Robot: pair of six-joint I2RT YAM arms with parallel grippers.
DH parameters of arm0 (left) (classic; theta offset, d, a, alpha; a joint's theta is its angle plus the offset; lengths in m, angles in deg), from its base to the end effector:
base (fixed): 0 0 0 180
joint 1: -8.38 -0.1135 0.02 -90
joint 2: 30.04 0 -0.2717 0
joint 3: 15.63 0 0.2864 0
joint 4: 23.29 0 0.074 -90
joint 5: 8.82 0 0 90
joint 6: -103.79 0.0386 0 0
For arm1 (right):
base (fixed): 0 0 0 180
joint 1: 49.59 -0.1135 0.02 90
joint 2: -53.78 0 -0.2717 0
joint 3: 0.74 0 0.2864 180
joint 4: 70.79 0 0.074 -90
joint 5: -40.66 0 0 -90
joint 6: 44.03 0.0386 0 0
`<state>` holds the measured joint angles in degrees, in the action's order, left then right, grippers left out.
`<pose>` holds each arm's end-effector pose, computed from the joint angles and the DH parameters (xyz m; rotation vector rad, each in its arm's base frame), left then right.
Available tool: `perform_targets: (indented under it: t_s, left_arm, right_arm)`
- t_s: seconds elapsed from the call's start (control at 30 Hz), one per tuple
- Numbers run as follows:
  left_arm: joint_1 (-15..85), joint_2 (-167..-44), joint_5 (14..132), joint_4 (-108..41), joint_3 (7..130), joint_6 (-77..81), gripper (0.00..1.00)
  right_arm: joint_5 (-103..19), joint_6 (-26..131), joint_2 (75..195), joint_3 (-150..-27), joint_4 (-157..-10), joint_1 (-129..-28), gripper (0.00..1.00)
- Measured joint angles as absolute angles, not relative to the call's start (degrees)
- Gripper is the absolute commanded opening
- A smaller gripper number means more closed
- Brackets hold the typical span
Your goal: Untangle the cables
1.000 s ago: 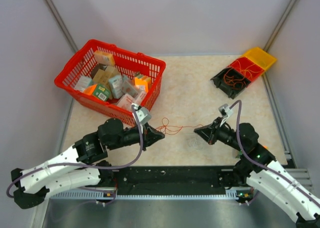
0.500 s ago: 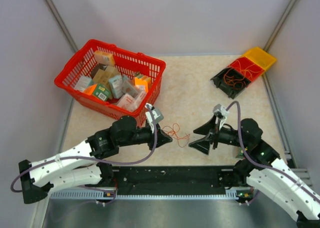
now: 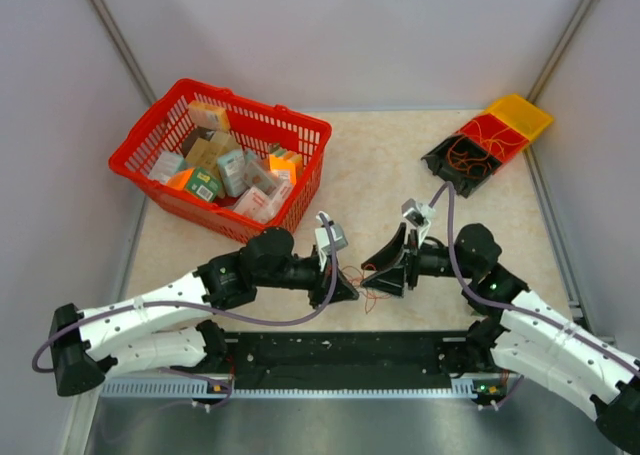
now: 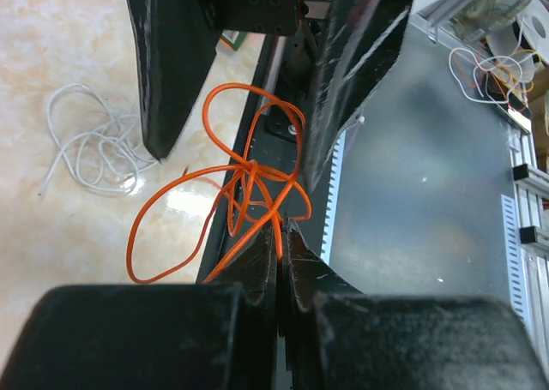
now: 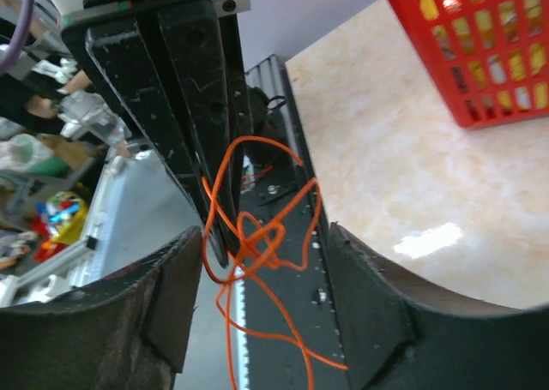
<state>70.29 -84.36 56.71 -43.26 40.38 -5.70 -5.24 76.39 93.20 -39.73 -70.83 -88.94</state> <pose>0.1043 -0.2293 0.3084 1.0563 1.8209 -1.3221 0.1362 0.1465 0.2830 -0.8027 1.6205 1.5095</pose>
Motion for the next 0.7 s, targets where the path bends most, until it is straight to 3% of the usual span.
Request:
perform_targets:
  t_s: [0.1, 0.23, 0.27, 0.37, 0.47, 0.6, 0.7]
  left_arm:
    - [70.3, -85.3, 55.2, -42.7, 40.4, -5.8, 0.0]
    - [70.3, -85.4, 54.5, -41.8, 40.4, -5.8, 0.0]
    - [70.3, -85.4, 54.5, -41.7, 40.4, -5.8, 0.06]
    - [70.3, -85.3, 54.9, -41.7, 40.4, -5.5, 0.45]
    - [70.3, -84.4, 56.8, -42.7, 40.4, -4.9, 0.65]
    - [70.3, -78.3, 65.0, -45.1, 39.0, -5.2, 0.76]
    - [70.3, -70.4, 74.8, -47.5, 36.6, -6.1, 0.78]
  right_arm:
    - [-5.2, 78.3, 95.1, -39.0, -67.8, -90.8, 0.49]
    - [-5.3, 79.3, 96.4, -38.6, -65.0, -92.7, 0.0]
    - [-5.3, 79.4, 96.7, -38.5, -64.7, -92.9, 0.0]
    - [-5.8, 79.7, 96.7, -38.3, -64.6, -93.1, 0.0]
    - [-11.1, 78.2, 95.0, -38.4, -68.6, -93.1, 0.0]
    - [-23.4, 75.8, 88.9, -38.5, -77.0, -93.2, 0.0]
    - [-31.5, 74.6, 85.9, -39.1, -81.5, -92.6, 0.0]
